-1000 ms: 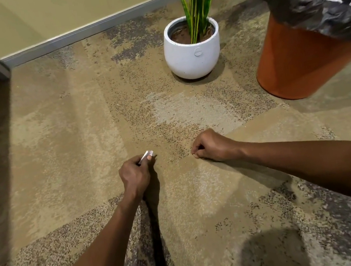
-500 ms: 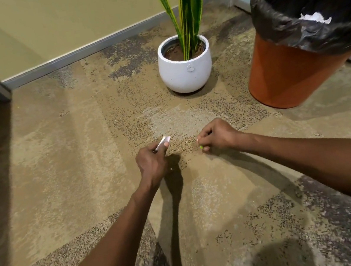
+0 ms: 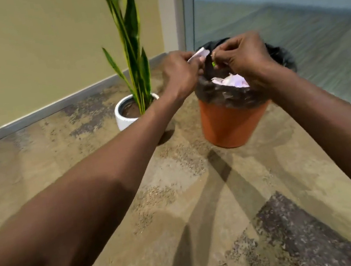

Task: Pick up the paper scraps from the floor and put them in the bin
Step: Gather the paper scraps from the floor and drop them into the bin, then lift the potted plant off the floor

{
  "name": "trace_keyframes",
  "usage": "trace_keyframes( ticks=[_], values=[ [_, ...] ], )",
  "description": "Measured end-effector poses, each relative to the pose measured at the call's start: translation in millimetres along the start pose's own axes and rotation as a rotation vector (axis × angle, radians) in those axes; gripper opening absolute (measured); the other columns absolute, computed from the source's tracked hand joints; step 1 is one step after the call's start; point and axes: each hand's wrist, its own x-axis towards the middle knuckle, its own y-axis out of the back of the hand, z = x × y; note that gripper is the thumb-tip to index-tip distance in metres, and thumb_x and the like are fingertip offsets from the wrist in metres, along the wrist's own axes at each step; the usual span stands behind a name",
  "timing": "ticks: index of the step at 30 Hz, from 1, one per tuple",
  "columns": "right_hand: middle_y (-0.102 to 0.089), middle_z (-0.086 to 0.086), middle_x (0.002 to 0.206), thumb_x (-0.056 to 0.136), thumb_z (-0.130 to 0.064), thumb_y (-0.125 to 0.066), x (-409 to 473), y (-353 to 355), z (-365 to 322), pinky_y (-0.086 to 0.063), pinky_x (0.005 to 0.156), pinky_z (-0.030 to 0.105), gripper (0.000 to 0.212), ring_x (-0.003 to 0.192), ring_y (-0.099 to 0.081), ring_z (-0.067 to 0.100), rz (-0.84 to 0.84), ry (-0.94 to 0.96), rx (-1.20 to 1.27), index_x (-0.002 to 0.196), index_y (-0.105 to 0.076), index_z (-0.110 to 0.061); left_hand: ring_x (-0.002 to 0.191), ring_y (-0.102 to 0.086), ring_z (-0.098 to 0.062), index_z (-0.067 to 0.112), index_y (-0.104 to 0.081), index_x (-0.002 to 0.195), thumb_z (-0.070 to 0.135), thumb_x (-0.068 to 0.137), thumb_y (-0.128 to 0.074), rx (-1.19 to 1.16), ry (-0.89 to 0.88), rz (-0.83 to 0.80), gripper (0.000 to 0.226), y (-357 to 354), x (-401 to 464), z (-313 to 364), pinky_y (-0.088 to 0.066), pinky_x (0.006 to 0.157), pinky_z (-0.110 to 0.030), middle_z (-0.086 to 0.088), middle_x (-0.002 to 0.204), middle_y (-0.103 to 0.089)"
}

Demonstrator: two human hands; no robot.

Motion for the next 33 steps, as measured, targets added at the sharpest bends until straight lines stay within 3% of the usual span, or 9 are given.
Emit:
trace_keyframes(
  ticks=[4, 8, 12, 15, 18, 23, 28, 30, 33],
  values=[
    [-0.065, 0.015, 0.067, 0.079, 0.004, -0.065, 29.4, 30.5, 14.8, -0.049, 0.049, 0.022, 0.014, 0.056, -0.060, 0.016, 0.041, -0.076, -0.236, 0.088, -0.075, 0.010, 0.082, -0.074, -0.027, 0.006, -0.076, 0.084, 0.016, 0.090, -0.066, 0.272, 0.015, -0.147, 0.015, -48.5, 42.0, 22.9, -0.060, 0.075, -0.036, -0.018, 0.086, -0.075],
    [-0.072, 0.007, 0.070, 0.089, 0.000, -0.061, 47.3, 51.8, 29.8, -0.053, 0.047, 0.018, 0.021, 0.047, -0.065, 0.001, -0.093, -0.160, -0.529, 0.107, -0.070, 0.007, 0.104, -0.065, -0.036, -0.002, -0.068, 0.107, 0.019, 0.093, -0.061, 0.658, -0.138, -0.404, 0.027, -76.6, 53.6, 26.9, -0.045, 0.074, -0.035, -0.021, 0.111, -0.069],
    [-0.075, 0.017, 0.080, 0.077, -0.011, -0.078, 43.7, 53.2, 35.6, -0.060, 0.075, 0.039, 0.006, 0.081, -0.073, 0.027, 0.093, -0.037, -0.716, 0.079, -0.077, -0.005, 0.082, -0.067, -0.016, 0.006, -0.077, 0.096, 0.019, 0.086, -0.072, 0.578, -0.205, -0.398, 0.017, -78.0, 52.4, 17.0, -0.053, 0.075, -0.029, -0.010, 0.097, -0.076],
    [-0.073, 0.012, 0.081, 0.083, -0.009, -0.067, 34.8, 46.8, 33.3, -0.049, 0.069, 0.028, 0.008, 0.083, -0.070, 0.028, 0.132, 0.186, -0.679, 0.077, -0.072, -0.009, 0.066, -0.065, -0.002, 0.017, -0.074, 0.074, 0.018, 0.081, -0.079, 0.380, -0.155, -0.264, 0.009, -64.0, 49.4, 2.3, -0.056, 0.063, -0.023, 0.006, 0.073, -0.071],
    [-0.074, 0.015, 0.088, 0.087, -0.007, -0.052, 19.3, 25.0, 21.9, -0.054, 0.073, 0.035, 0.025, 0.083, -0.069, 0.027, 0.048, 0.490, -0.612, 0.094, -0.076, -0.004, 0.073, -0.061, 0.002, 0.024, -0.074, 0.084, 0.017, 0.089, -0.070, 0.274, -0.186, -0.105, 0.009, -36.3, 47.0, -24.1, -0.049, 0.060, -0.012, 0.014, 0.081, -0.067],
    [-0.072, 0.011, 0.091, 0.089, -0.003, -0.051, -6.1, -45.4, 23.7, -0.055, 0.073, 0.034, 0.025, 0.083, -0.066, 0.022, -0.215, 0.664, -0.594, 0.096, -0.075, -0.005, 0.084, -0.062, -0.010, 0.013, -0.075, 0.105, 0.009, 0.093, -0.057, 0.436, -0.114, 0.025, 0.022, 37.3, 39.3, -107.8, -0.047, 0.070, -0.024, -0.002, 0.103, -0.073],
    [-0.072, 0.014, 0.100, 0.084, -0.006, -0.061, -5.5, -113.1, 61.5, -0.059, 0.074, 0.040, 0.022, 0.090, -0.068, 0.027, -0.482, 0.460, -0.721, 0.103, -0.072, -0.005, 0.077, -0.066, -0.037, 0.006, -0.072, 0.088, 0.012, 0.086, -0.052, 0.844, -0.122, -0.171, 0.021, 115.9, 17.4, -188.1, -0.045, 0.060, -0.036, -0.019, 0.087, -0.071],
    [-0.069, 0.013, 0.101, 0.083, -0.007, -0.065, -2.2, -140.8, 75.4, -0.059, 0.074, 0.043, 0.023, 0.091, -0.067, 0.028, -0.538, 0.423, -0.771, 0.106, -0.069, -0.008, 0.087, -0.067, -0.039, 0.006, -0.070, 0.102, 0.013, 0.088, -0.061, 0.933, -0.129, -0.253, 0.018, 133.3, 10.1, -205.8, -0.051, 0.068, -0.040, -0.021, 0.102, -0.072],
    [-0.063, 0.014, 0.116, 0.083, -0.007, -0.068, 4.3, -178.8, 91.7, -0.054, 0.083, 0.044, 0.032, 0.105, -0.060, 0.030, -0.577, 0.495, -0.812, 0.114, -0.061, -0.007, 0.116, -0.061, -0.035, 0.007, -0.054, 0.135, 0.025, 0.092, -0.065, 0.991, -0.121, -0.366, 0.048, 139.1, 7.4, -219.9, -0.051, 0.091, -0.042, -0.018, 0.135, -0.060]
  ],
)
